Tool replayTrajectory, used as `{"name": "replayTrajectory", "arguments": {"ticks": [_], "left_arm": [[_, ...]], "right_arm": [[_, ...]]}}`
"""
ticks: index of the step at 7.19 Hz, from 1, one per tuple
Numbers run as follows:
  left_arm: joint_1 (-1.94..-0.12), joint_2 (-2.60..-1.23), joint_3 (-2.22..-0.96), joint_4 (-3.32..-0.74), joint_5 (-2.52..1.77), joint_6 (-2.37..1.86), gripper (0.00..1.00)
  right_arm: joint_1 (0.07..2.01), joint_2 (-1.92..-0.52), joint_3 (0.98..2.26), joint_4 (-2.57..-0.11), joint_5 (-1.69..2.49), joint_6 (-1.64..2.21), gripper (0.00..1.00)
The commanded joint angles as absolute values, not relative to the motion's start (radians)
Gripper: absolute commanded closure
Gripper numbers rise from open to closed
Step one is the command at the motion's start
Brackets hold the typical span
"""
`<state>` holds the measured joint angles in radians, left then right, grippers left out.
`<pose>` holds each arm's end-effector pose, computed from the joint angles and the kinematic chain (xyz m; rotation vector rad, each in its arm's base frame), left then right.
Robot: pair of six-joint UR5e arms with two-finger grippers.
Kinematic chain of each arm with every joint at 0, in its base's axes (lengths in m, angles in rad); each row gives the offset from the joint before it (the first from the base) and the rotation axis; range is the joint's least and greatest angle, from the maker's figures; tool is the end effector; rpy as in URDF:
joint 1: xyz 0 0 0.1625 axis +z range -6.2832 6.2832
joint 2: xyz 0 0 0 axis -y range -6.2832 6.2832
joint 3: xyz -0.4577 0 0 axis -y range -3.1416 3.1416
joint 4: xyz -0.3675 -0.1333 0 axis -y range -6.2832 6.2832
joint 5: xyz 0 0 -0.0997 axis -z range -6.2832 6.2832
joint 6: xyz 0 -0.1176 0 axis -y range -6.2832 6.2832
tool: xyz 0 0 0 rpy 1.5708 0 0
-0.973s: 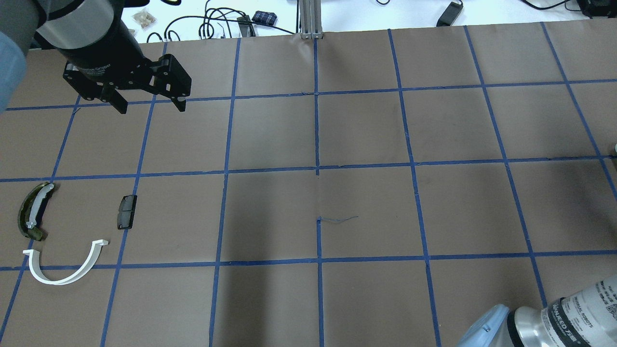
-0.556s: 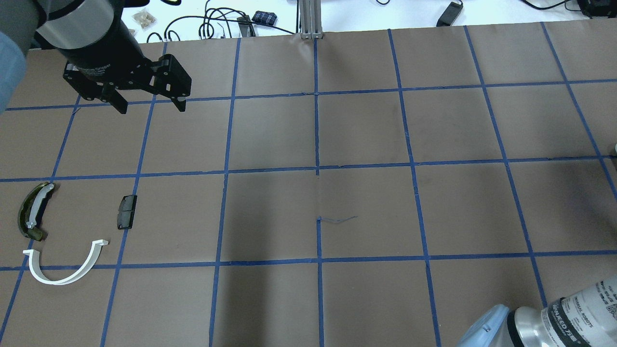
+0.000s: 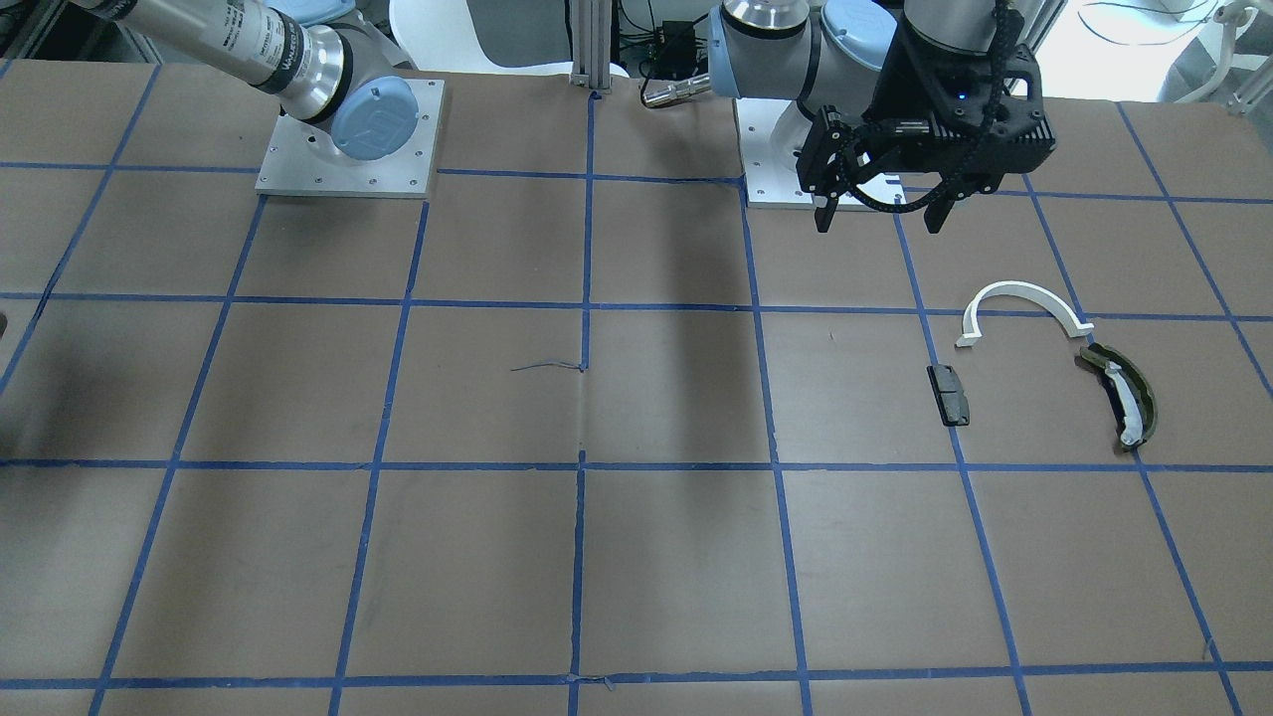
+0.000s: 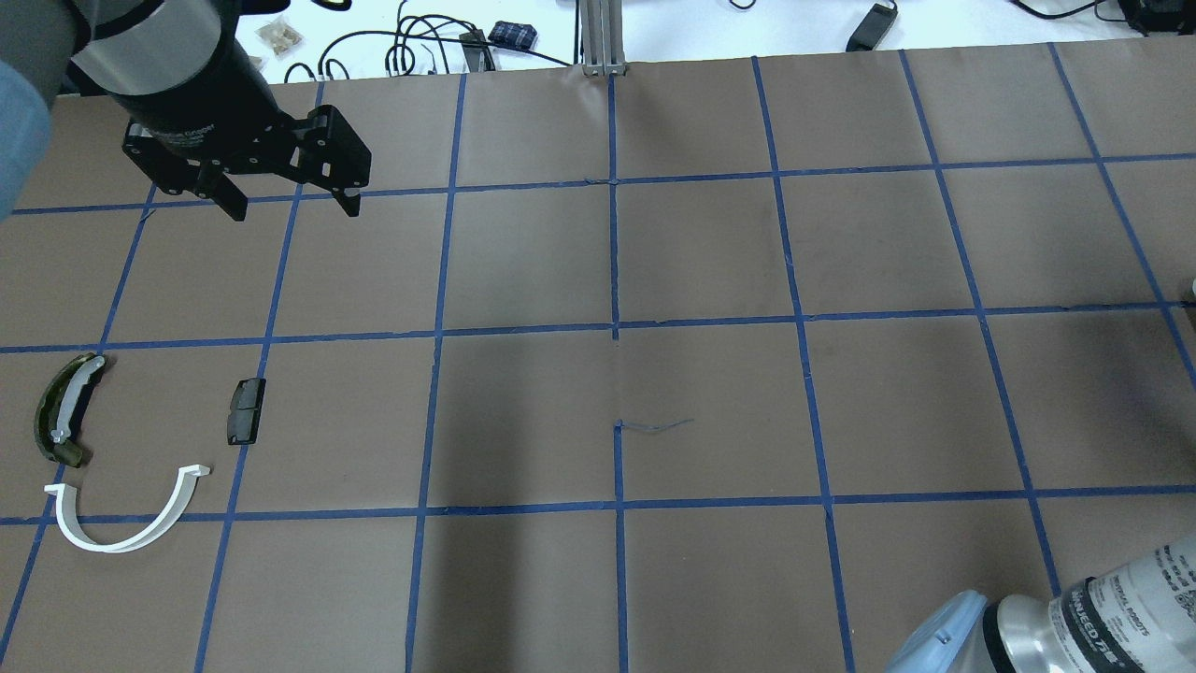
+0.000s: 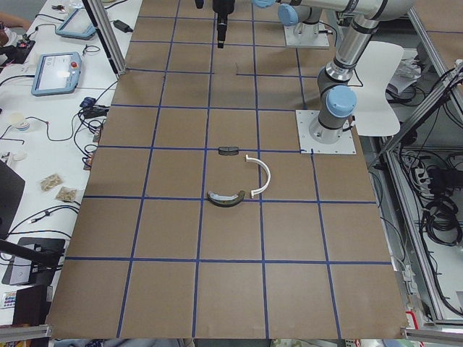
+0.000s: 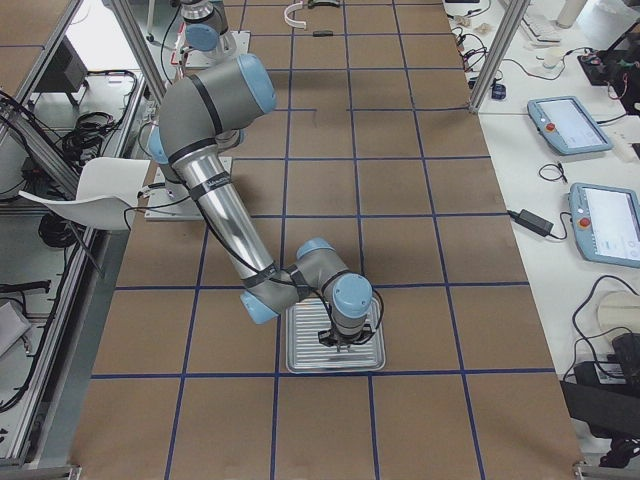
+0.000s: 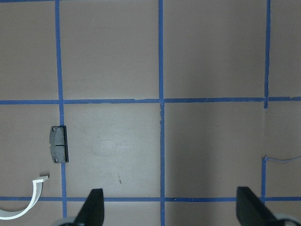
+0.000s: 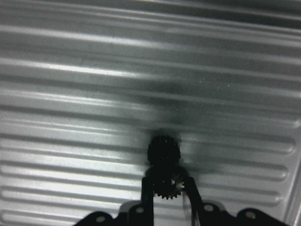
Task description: Place bearing gear from tray to pile
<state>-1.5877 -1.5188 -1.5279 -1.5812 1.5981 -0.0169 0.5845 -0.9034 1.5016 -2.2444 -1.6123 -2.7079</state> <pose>-0.1377 -0.4491 0.5457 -0.0018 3.1129 -0.1323 -0.5090 -0.4907 0.2054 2.3334 -2.0088 -0.0932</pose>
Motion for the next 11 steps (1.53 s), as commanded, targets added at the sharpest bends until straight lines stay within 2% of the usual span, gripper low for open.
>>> {"name": "replayTrajectory", "arguments": {"ticks": [1, 3, 6, 9, 11], "left_arm": [[-1.588, -1.517, -1.526, -1.582, 1.597, -0.017, 0.0], [-1.588, -1.516, -1.528, -1.582, 1.597, -0.017, 0.0], [-1.588, -1.516, -1.526, -1.582, 1.597, -0.018, 0.0], [-1.588, -1.517, -1.525, -1.582, 1.597, -0.018, 0.0], [-1.588, -1.516, -1.525, -1.582, 1.597, -0.018, 0.0]], "right_arm": [[0.584, -0.916, 1.486, -2.275, -1.653, -2.7, 0.91], [0.592, -0.966, 1.483, -2.267, -1.641, -2.65, 0.95], [0.653, -1.153, 1.483, -2.001, -1.638, -2.339, 0.96], [0.883, -1.418, 1.486, -1.719, -1.595, -1.842, 0.96], [1.1, -1.504, 1.482, -1.623, -1.609, -1.47, 0.95]]}}
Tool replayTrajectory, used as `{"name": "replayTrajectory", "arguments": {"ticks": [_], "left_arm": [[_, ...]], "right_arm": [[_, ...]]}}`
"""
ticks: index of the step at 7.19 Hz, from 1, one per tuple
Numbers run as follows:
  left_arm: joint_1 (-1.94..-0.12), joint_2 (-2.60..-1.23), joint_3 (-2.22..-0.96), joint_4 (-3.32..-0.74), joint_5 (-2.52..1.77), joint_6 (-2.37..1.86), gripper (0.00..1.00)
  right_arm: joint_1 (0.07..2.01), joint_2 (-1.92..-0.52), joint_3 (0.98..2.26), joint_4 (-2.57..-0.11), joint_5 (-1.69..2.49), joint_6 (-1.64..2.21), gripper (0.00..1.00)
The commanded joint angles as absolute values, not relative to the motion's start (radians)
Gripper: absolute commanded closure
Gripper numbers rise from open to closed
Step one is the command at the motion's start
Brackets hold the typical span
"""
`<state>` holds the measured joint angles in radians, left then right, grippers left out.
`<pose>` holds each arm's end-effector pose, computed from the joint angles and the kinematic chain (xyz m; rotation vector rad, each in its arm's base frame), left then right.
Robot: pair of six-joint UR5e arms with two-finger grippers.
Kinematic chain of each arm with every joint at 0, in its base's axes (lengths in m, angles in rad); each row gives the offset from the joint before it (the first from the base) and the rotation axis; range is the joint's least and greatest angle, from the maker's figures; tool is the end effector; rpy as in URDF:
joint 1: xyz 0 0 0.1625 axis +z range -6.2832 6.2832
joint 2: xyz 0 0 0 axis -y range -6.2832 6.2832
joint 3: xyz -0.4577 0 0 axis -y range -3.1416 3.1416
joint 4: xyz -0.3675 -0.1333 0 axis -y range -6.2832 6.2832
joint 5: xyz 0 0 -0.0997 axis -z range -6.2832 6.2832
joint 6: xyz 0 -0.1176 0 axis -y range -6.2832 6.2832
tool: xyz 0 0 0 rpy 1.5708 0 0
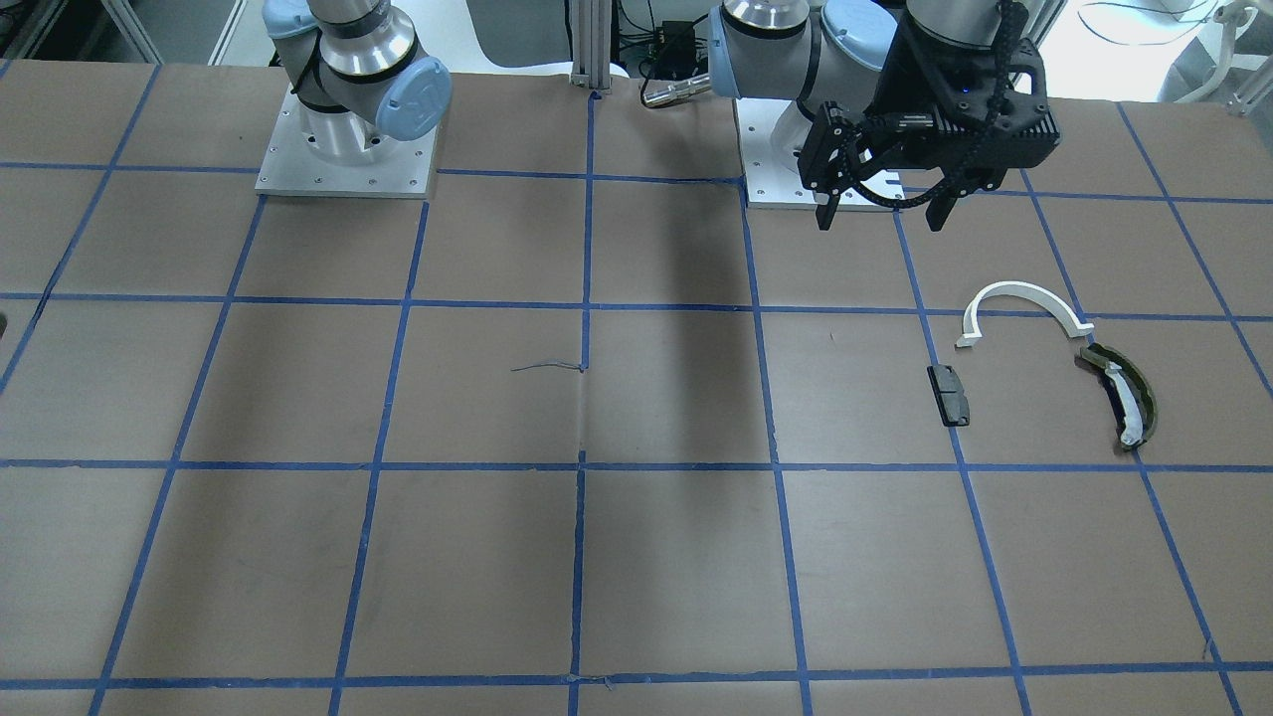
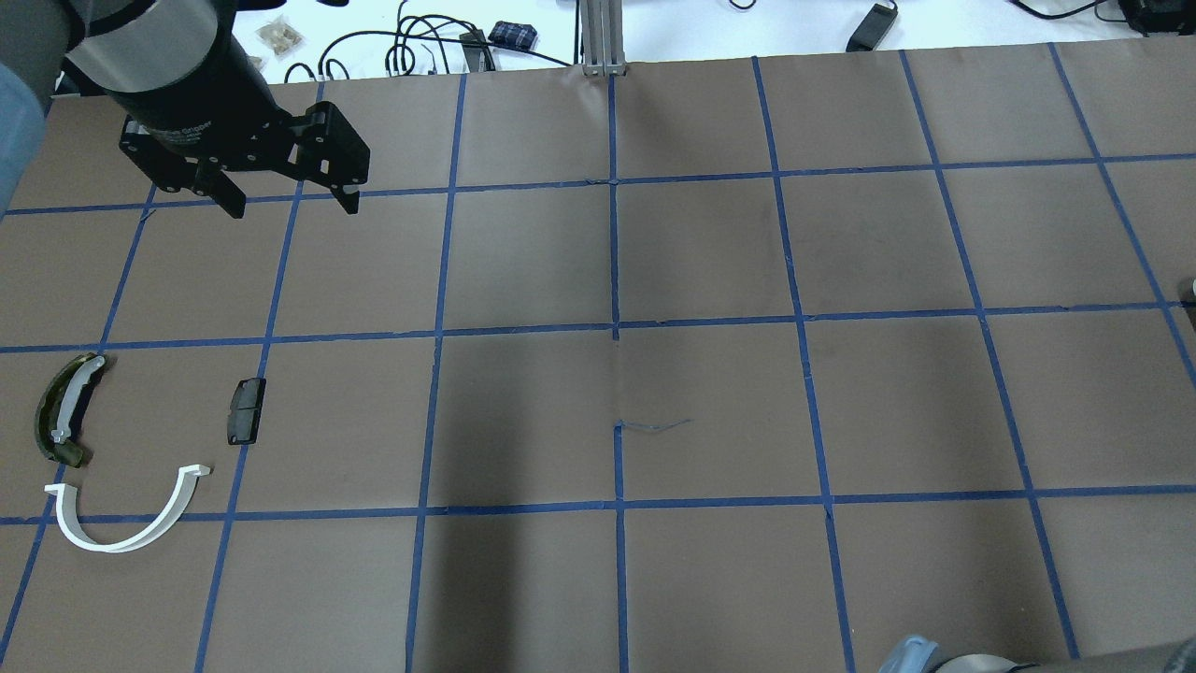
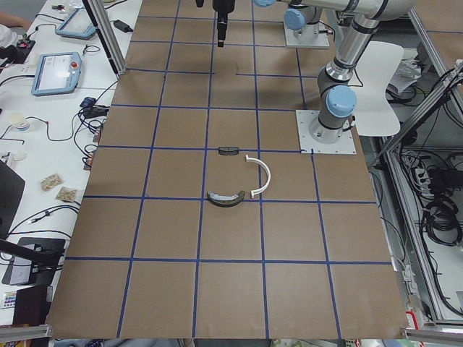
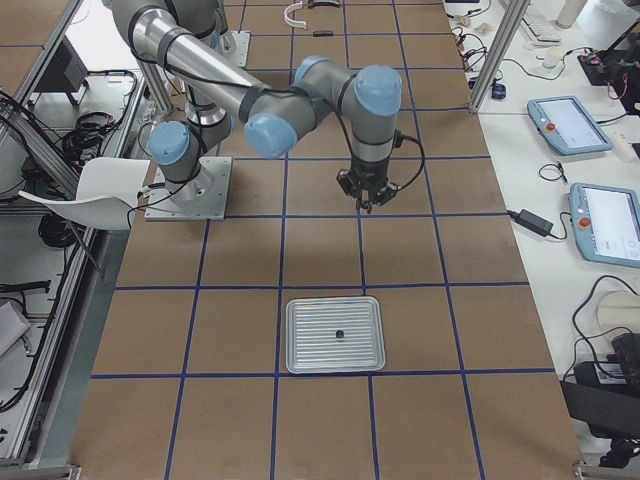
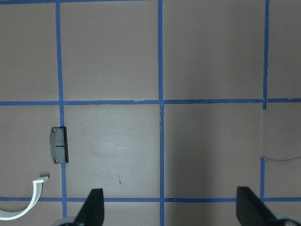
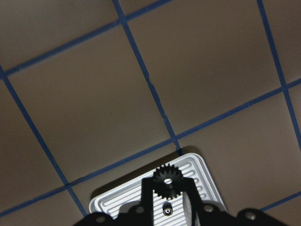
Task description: Place bearing gear from tray to pile
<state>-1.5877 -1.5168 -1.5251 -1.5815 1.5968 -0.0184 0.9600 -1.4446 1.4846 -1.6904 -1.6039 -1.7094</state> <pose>-0.1378 -0.4485 0.5479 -0.0041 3.1141 -0.1393 -0.2000 -0.5113 0.4926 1.5935 -2.6070 0.0022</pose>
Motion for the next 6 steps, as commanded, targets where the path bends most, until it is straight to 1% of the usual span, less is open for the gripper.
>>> {"name": "replayTrajectory", "arguments": {"ticks": [1, 3, 4, 6], "left_arm": [[-1.588, -1.516, -1.525, -1.582, 1.597, -0.017, 0.0], [-1.588, -1.514, -1.526, -1.582, 1.597, -0.017, 0.0], [-1.588, -1.516, -1.528, -1.582, 1.597, -0.017, 0.0], [-1.588, -1.514, -1.526, -1.582, 1.595, -0.017, 0.0]], "right_arm": [[1.215, -1.52, 1.482, -1.608, -1.608, -1.248, 0.95], [1.442, -1.51, 1.483, -1.598, -1.591, -0.746, 0.95], [1.539, -1.481, 1.482, -1.611, -1.553, -0.559, 0.95], [1.705, -1.393, 1.483, -1.722, -1.469, -0.209, 0.95]]}}
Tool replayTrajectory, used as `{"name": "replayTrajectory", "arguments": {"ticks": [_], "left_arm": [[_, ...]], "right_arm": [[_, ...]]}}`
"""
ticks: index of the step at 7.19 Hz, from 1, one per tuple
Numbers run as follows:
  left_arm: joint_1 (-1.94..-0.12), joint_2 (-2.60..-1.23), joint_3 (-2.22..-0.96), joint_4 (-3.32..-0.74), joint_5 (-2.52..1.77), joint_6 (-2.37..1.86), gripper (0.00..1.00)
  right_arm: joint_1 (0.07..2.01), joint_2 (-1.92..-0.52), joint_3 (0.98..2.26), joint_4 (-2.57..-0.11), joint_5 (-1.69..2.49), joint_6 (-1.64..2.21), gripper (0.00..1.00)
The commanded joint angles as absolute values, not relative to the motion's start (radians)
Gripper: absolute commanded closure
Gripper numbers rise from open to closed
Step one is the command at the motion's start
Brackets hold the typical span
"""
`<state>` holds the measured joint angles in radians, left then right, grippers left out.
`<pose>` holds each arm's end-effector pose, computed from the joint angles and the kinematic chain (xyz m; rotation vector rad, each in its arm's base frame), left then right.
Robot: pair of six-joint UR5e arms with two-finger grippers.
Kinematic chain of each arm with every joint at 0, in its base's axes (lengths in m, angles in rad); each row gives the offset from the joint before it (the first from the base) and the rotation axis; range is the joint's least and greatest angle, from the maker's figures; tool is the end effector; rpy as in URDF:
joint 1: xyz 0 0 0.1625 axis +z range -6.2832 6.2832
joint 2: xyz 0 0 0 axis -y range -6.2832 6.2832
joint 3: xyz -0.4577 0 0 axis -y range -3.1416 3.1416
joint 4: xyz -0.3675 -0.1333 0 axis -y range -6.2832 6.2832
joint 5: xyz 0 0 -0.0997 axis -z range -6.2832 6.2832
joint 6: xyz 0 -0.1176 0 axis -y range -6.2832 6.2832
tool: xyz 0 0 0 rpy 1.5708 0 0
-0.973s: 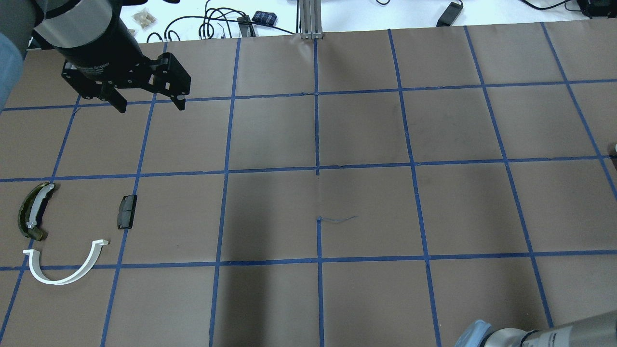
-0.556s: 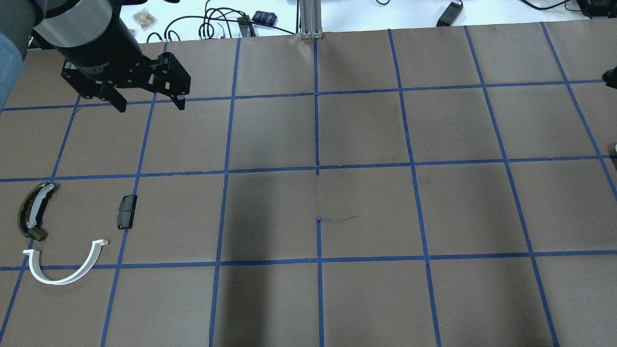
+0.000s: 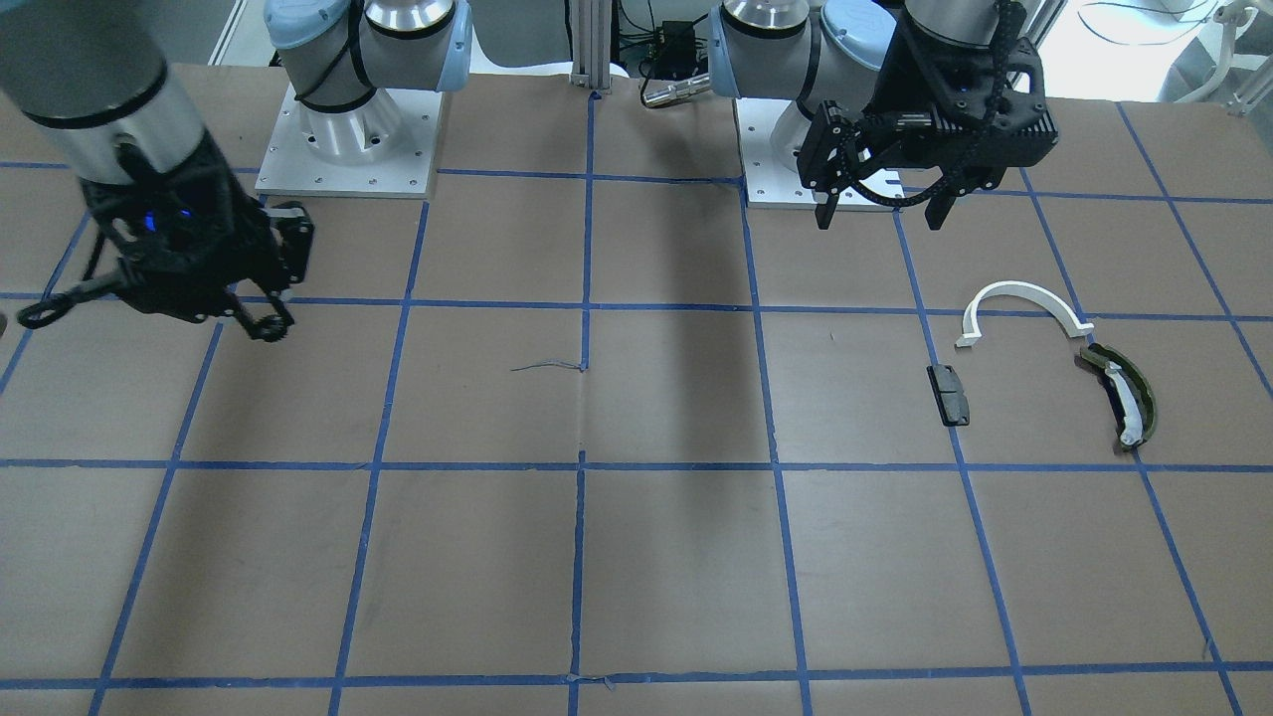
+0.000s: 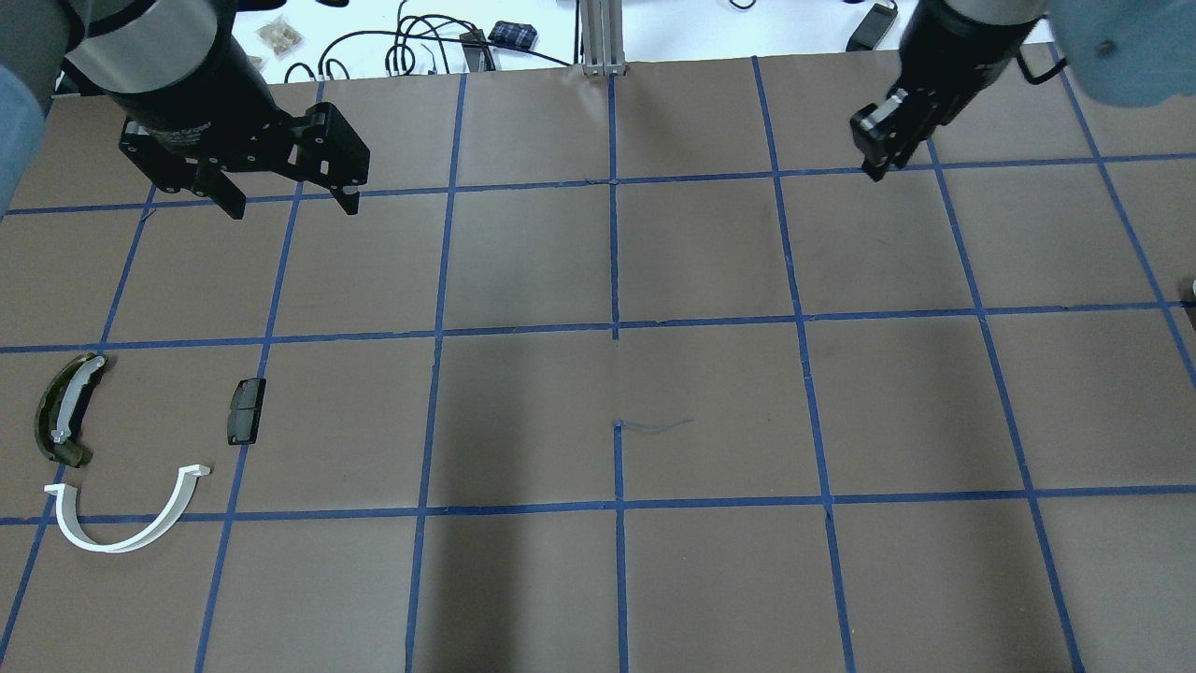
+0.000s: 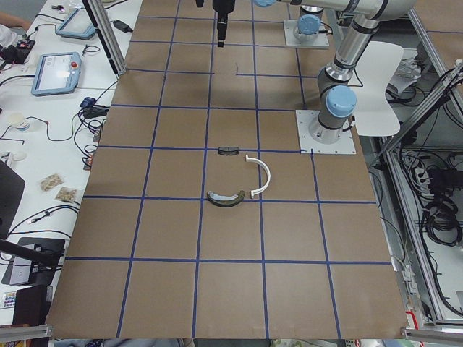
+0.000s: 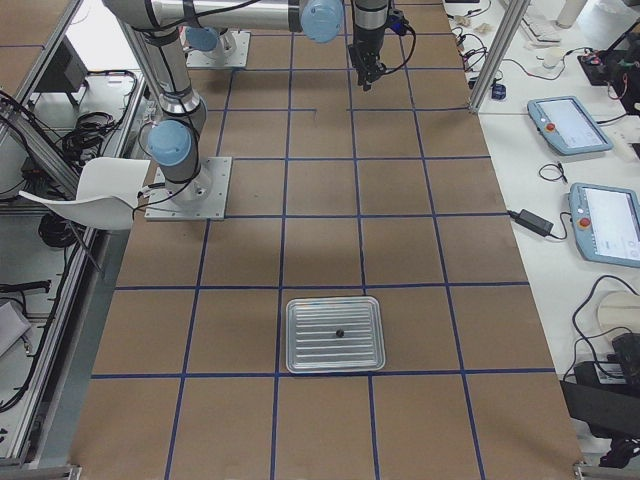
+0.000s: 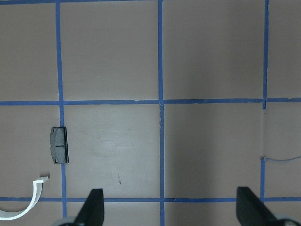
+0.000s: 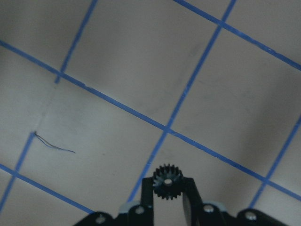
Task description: Place bearing gear from tray to pile
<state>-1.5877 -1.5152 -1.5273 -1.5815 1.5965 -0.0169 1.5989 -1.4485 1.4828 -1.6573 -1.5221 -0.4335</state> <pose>-0.1379 -0.4477 0.5475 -0.0018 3.1143 -0.1384 0.1538 -0.5247 0.4921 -0.7118 3.0202 -0.0946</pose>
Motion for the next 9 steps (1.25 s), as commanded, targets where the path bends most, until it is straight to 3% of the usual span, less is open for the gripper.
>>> {"name": "replayTrajectory", "arguments": {"ticks": [1, 5, 6, 7, 8, 9], "left_arm": [[-1.586, -1.514, -1.528, -1.582, 1.595, -0.015, 0.0], [-1.586, -1.513, -1.528, -1.582, 1.595, -0.015, 0.0], [-1.586, -1.513, -1.528, -1.582, 1.595, -0.015, 0.0], [-1.586, -1.513, -1.528, -1.582, 1.595, -0.015, 0.0], [-1.586, -1.513, -1.528, -1.582, 1.595, -0.015, 0.0], [-1.586, -1.513, -1.529, -1.582, 1.595, -0.015, 0.0]], "right_arm": [[1.795, -1.335, 1.485, -1.808, -1.453, -0.093, 0.95], [1.968, -1.145, 1.526, -2.032, -1.453, -0.005, 0.95], [1.973, -1.138, 1.566, -2.116, -1.456, -0.006, 0.88], [1.973, -1.141, 1.597, -2.152, -1.463, -0.005, 0.37], [1.973, -1.143, 1.6, -2.154, -1.469, 0.0, 0.1], [1.973, -1.146, 1.592, -2.151, -1.474, 0.006, 0.0]]}}
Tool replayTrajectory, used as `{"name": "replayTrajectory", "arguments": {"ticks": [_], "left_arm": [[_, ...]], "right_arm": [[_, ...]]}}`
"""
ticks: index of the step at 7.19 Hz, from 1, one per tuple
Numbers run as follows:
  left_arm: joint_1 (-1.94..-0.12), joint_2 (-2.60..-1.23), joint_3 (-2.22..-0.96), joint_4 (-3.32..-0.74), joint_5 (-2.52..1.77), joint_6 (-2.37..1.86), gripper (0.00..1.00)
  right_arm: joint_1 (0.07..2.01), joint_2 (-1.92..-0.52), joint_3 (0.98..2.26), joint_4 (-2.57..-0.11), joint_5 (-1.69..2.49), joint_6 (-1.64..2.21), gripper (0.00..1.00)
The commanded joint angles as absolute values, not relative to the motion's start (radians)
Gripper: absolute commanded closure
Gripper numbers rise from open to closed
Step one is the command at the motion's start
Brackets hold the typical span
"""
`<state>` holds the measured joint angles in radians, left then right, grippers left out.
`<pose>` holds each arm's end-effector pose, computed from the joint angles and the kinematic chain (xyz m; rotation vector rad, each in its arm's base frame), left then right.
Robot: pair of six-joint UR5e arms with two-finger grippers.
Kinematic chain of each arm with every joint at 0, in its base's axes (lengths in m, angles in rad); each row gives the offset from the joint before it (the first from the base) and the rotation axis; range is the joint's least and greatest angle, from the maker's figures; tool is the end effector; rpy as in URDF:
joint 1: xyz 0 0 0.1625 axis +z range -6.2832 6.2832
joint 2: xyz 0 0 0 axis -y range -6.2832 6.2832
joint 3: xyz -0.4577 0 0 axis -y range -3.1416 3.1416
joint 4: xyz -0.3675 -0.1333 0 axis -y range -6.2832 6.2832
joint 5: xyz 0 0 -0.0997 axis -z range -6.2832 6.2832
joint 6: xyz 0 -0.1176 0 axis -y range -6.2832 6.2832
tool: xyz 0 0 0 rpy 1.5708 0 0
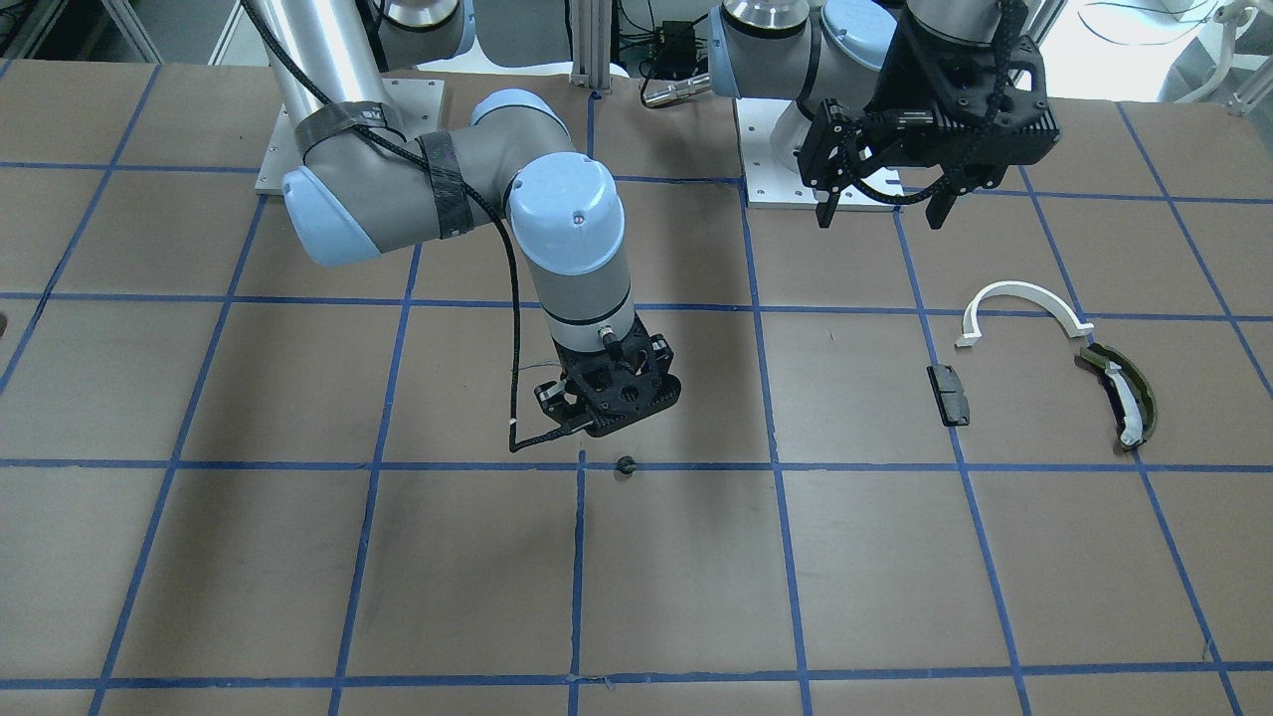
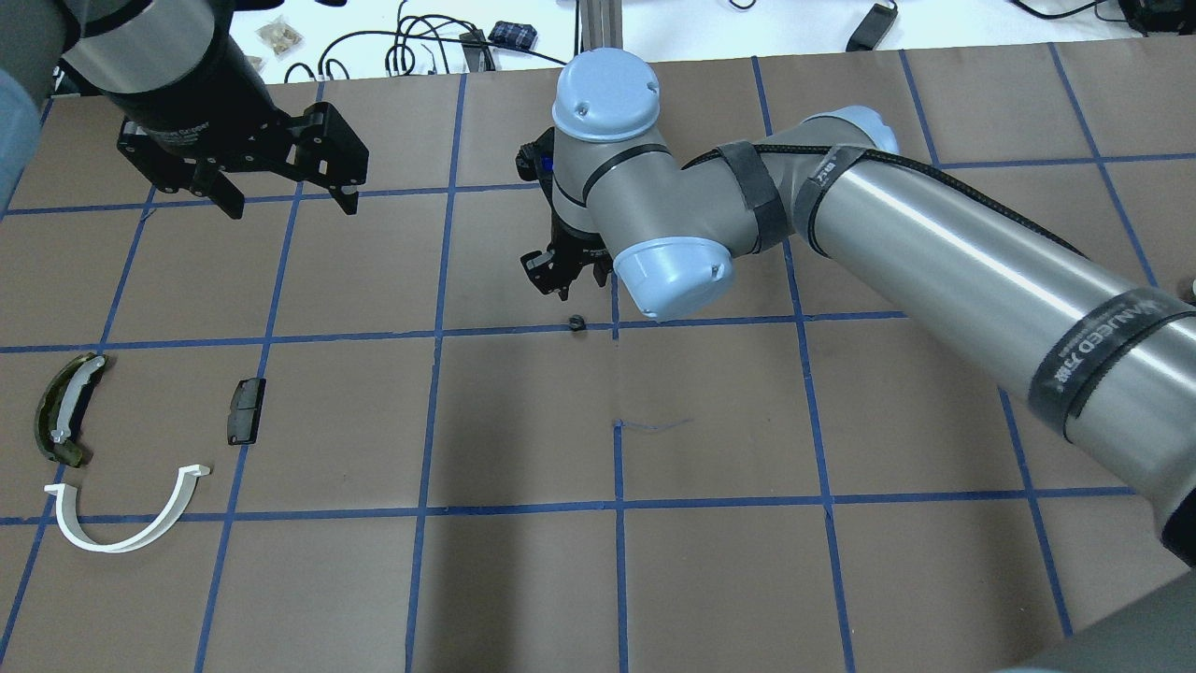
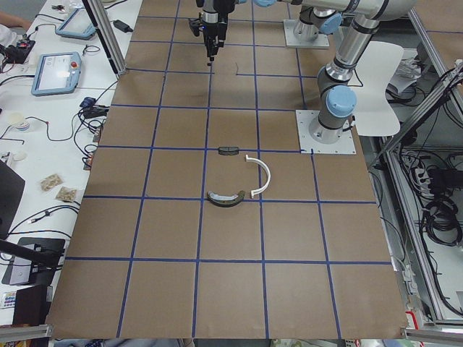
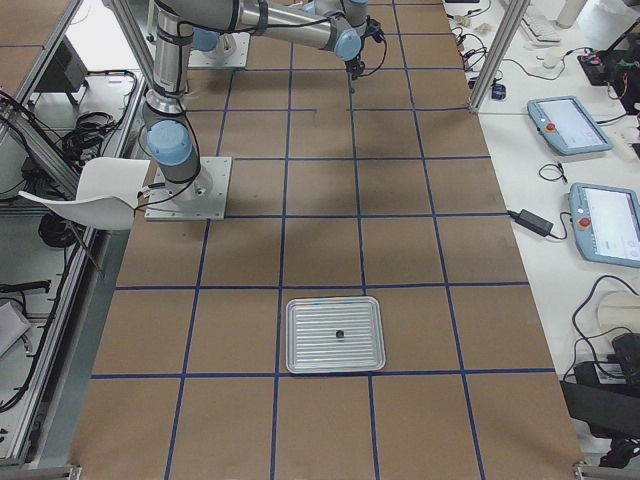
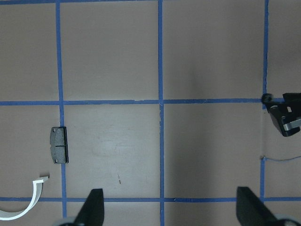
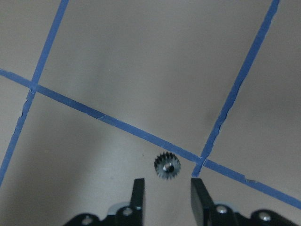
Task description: Place bearing gear from tray to pile
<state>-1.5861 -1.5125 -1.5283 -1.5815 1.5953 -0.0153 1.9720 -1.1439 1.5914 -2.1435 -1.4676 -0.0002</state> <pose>-0.1373 -0.4468 0.5483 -0.0017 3.1153 -0.1410 0.3816 -0.5272 0.3165 -0.6100 2.9494 -0.1540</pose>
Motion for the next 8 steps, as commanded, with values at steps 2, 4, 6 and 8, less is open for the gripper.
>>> {"name": "replayTrajectory", "arguments": {"ticks": [2, 4, 6, 8], "left_arm": [[-1.586, -1.513, -1.529, -1.582, 1.595, -0.015, 0.0], [-1.588, -1.523, -1.531, -1.582, 1.597, -0.017, 0.0], [-1.597, -1.558, -1.52, -1.559, 1.595, -0.02, 0.0], [-1.668, -1.636, -1.528, -1.555, 1.594, -0.029, 0.0]], "right_arm": [[1.933, -1.202, 1.578, -2.128, -1.474, -0.015, 0.0], [1.78, -1.341, 1.575, -1.928, -1.476, -0.238, 0.0], [1.584, -1.466, 1.568, -1.785, -1.565, -0.444, 0.0], [1.446, -1.535, 1.575, -1.726, -1.696, -0.555, 0.0]]}}
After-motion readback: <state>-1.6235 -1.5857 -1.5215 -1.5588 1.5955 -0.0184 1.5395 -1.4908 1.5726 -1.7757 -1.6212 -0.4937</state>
